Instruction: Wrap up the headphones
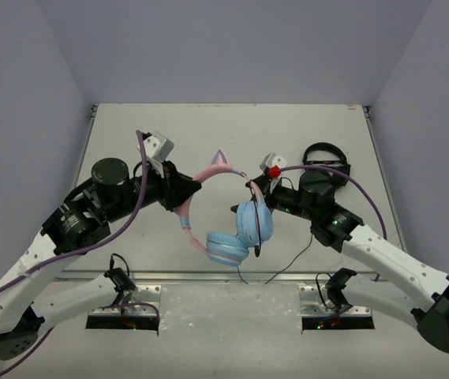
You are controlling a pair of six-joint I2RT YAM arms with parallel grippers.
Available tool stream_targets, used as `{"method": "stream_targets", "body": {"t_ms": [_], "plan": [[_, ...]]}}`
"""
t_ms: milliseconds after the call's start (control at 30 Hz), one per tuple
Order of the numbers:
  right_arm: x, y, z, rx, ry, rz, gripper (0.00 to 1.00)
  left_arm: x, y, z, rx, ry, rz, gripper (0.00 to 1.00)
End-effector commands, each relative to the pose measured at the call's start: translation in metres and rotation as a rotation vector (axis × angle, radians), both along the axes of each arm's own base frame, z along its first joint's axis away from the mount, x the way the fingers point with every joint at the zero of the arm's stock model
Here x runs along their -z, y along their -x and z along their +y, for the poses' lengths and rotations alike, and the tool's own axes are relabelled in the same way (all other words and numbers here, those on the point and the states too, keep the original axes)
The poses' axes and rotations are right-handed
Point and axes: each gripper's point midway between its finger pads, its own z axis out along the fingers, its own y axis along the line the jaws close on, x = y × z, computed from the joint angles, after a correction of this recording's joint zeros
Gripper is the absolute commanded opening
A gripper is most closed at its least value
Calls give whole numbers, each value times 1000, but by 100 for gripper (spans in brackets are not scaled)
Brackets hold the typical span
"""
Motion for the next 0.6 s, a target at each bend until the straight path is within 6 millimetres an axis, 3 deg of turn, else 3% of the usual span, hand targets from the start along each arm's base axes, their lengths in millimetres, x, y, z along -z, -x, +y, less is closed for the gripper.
{"method": "stream_targets", "body": {"t_ms": [0, 200, 333, 400, 533, 567], "plan": [[-23, 1, 14, -57, -98, -45, 86, -75, 2, 6, -60, 236, -93, 0], [-16, -5, 21, -40, -161, -9, 84, -100, -2, 29, -194, 339, -83, 0], [-7, -36, -4, 199, -136, 7, 85, -106, -13, 52, -348, 367, -47, 0], [-3, -40, -16, 273, -134, 28, 86, -105, -19, 58, -412, 397, -18, 0], [-9, -13, -22, 196, -178, -15, 88, -107, -27, 63, -472, 432, -4, 0], [-7, -10, -23, 189, -178, -20, 95, -108, -28, 62, -475, 437, -1, 1]]}}
